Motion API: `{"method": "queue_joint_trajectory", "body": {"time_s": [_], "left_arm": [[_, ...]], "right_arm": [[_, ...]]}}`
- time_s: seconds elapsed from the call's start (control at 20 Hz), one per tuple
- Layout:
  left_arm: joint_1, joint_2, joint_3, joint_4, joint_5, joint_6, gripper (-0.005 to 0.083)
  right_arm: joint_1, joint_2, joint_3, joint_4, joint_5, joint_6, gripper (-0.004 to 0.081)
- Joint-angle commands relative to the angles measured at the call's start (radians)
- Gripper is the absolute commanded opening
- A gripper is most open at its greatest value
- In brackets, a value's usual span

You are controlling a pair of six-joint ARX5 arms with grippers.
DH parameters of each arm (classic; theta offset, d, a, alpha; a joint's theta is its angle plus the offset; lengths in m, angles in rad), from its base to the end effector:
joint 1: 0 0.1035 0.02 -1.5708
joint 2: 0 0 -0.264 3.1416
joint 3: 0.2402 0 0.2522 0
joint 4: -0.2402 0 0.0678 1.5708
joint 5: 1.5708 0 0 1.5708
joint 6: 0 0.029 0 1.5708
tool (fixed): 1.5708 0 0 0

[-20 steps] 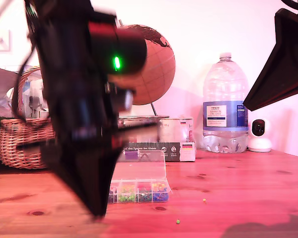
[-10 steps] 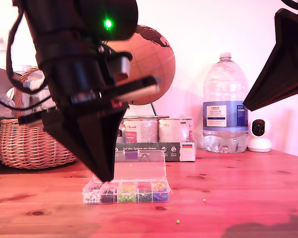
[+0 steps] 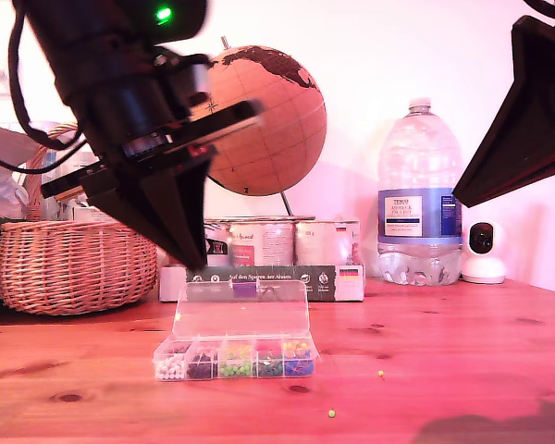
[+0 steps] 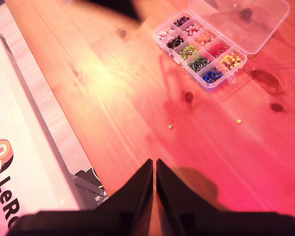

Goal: Sort the loose pins on the table into their correct compartments

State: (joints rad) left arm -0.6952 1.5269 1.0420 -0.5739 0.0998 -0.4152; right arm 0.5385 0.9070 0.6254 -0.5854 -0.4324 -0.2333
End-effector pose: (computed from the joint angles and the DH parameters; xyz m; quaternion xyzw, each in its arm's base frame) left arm 0.2289 -0.1947 0.2219 -0.0191 0.5413 -0.2274 0.8093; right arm 0.1399 0.0977 0.2292 -0.1155 0.3673 0.4694 0.7946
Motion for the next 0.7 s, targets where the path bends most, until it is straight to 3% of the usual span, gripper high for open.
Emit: {"method": "queue_joint_trajectory", "body": {"time_s": [0.0,0.15,0.4,0.65], "left_arm": [[0.024,0.005,0.008,0.042,0.025,0.029,-0.0023],[0.065,0.021,0.01,0.081,0.069,0.036,-0.0023],[0.074,0.088,0.06,0.08,0.069,0.067,-0.0024],[0.074,0.203,0.199,-0.042,0.051,0.097,-0.0023]], "right_arm": [[0.005,0.0,0.005,0.005,-0.005,0.002,-0.0013],[0.005,0.0,0.005,0.008,-0.005,0.002,-0.0013],[0.005,0.0,0.005,0.013,-0.004,0.002,-0.0013],[0.005,0.0,0.005,0.013,-0.004,0.002,-0.0013]]}}
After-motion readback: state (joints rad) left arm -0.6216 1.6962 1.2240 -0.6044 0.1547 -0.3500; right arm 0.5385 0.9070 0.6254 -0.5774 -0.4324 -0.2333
